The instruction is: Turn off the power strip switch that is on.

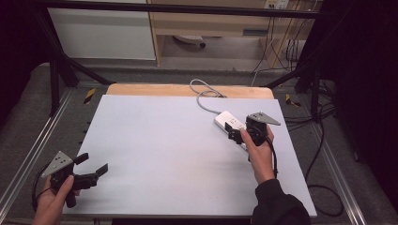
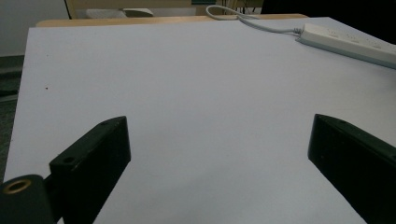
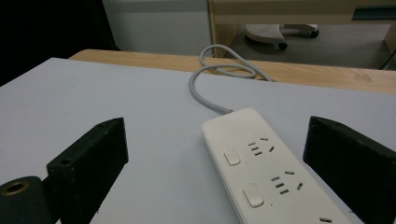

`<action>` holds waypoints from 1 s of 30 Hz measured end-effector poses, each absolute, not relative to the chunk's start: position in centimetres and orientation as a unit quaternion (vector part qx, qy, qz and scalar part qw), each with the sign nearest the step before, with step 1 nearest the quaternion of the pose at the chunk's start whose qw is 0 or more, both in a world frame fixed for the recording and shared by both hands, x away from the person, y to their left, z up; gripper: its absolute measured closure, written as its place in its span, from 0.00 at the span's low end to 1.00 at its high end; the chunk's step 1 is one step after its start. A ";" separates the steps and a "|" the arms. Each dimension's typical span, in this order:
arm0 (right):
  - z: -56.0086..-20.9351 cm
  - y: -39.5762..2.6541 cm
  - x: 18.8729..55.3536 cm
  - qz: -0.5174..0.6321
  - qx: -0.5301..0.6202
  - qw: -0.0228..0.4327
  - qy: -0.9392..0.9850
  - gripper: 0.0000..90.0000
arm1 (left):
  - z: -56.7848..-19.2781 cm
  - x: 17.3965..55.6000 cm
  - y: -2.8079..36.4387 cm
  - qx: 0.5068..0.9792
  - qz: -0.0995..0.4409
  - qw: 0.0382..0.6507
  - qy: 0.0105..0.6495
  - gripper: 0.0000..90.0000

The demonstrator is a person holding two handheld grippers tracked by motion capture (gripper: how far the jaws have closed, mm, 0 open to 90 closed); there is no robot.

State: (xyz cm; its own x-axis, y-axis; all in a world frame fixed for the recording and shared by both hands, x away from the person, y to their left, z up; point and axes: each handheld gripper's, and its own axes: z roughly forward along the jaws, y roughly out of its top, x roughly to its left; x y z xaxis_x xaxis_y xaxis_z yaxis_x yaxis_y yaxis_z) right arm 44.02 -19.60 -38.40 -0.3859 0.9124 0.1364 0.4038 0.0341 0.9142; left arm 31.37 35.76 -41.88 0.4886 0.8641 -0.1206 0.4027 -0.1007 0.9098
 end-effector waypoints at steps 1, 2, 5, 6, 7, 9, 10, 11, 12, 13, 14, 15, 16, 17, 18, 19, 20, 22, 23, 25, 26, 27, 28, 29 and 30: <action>-38.3 -19.7 43.9 0.494 0.489 0.258 0.671 0.08 | -41.9 31.4 35.8 0.705 0.232 0.498 0.449 0.06; -38.2 -19.7 43.8 0.493 0.488 0.259 0.672 0.08 | -41.9 31.4 35.8 0.705 0.232 0.498 0.449 0.06; -38.0 -20.0 43.6 0.494 0.486 0.259 0.673 0.08 | -41.9 31.4 35.7 0.705 0.232 0.498 0.449 0.06; -37.9 -20.1 43.5 0.494 0.484 0.258 0.675 0.08 | -41.9 31.4 35.7 0.705 0.232 0.498 0.449 0.06; -37.8 -20.2 43.4 0.495 0.483 0.259 0.674 0.08 | -41.9 31.4 35.7 0.705 0.232 0.497 0.449 0.06; -37.7 -20.4 43.1 0.496 0.482 0.258 0.674 0.08 | -41.9 31.4 35.7 0.705 0.232 0.497 0.449 0.06; -37.6 -20.5 43.0 0.496 0.481 0.259 0.675 0.08 | -41.9 31.4 35.7 0.705 0.232 0.498 0.449 0.06; -37.6 -20.7 42.9 0.495 0.481 0.260 0.675 0.08 | -41.9 31.4 35.7 0.705 0.232 0.497 0.449 0.06; -37.5 -20.8 42.8 0.496 0.481 0.261 0.674 0.08 | -41.9 31.4 35.7 0.705 0.232 0.497 0.449 0.06; -37.5 -20.9 42.7 0.497 0.481 0.259 0.674 0.08 | -41.9 31.4 35.7 0.705 0.232 0.497 0.449 0.06; -37.4 -21.1 42.6 0.496 0.481 0.261 0.674 0.08 | -41.9 31.4 35.7 0.705 0.232 0.497 0.450 0.06; -37.4 -21.2 42.5 0.496 0.480 0.262 0.675 0.08 | -41.9 31.4 35.7 0.705 0.232 0.497 0.450 0.06; -37.4 -21.3 42.4 0.496 0.480 0.262 0.674 0.08 | -41.9 31.3 35.7 0.705 0.232 0.497 0.450 0.06; -37.3 -21.5 42.3 0.496 0.480 0.263 0.674 0.08 | -41.9 31.3 35.7 0.705 0.232 0.497 0.450 0.06; -37.3 -21.6 42.1 0.497 0.480 0.262 0.674 0.08 | -41.9 31.3 35.7 0.705 0.232 0.497 0.449 0.06; -37.3 -21.8 42.0 0.497 0.480 0.263 0.673 0.08 | -41.9 31.3 35.7 0.706 0.232 0.497 0.449 0.06; -37.2 -21.9 41.9 0.497 0.480 0.262 0.673 0.08 | -41.9 31.3 35.7 0.706 0.232 0.496 0.449 0.06; -37.2 -22.2 41.7 0.497 0.481 0.263 0.673 0.08 | -41.9 31.3 35.7 0.706 0.232 0.496 0.449 0.06; -37.2 -22.4 41.6 0.497 0.480 0.264 0.673 0.08 | -41.9 31.3 35.7 0.706 0.232 0.496 0.449 0.06; -37.2 -22.6 41.4 0.497 0.480 0.264 0.673 0.08 | -41.9 31.3 35.7 0.706 0.232 0.496 0.449 0.06; -37.1 -22.7 41.3 0.497 0.481 0.264 0.672 0.08 | -41.9 31.3 35.7 0.706 0.232 0.496 0.449 0.06; -37.2 -22.9 41.2 0.497 0.480 0.266 0.672 0.08 | -41.9 31.3 35.7 0.706 0.232 0.496 0.449 0.06; -37.1 -23.0 41.1 0.498 0.480 0.265 0.672 0.08 | -41.9 31.3 35.7 0.706 0.232 0.496 0.449 0.06; -37.2 -23.1 41.0 0.497 0.481 0.265 0.672 0.08 | -41.9 31.3 35.7 0.706 0.232 0.496 0.449 0.06; -37.2 -23.2 40.9 0.496 0.479 0.266 0.674 0.07 | -41.9 31.3 35.7 0.706 0.232 0.496 0.449 0.06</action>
State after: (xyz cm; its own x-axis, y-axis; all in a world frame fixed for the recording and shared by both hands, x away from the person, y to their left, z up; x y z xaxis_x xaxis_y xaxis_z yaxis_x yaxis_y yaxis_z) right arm 40.89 -23.22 -37.20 -0.3996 0.9091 0.1178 0.3821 0.0483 0.9228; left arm 31.33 35.67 -41.88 0.4885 0.8646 -0.1179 0.4040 -0.1044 0.9088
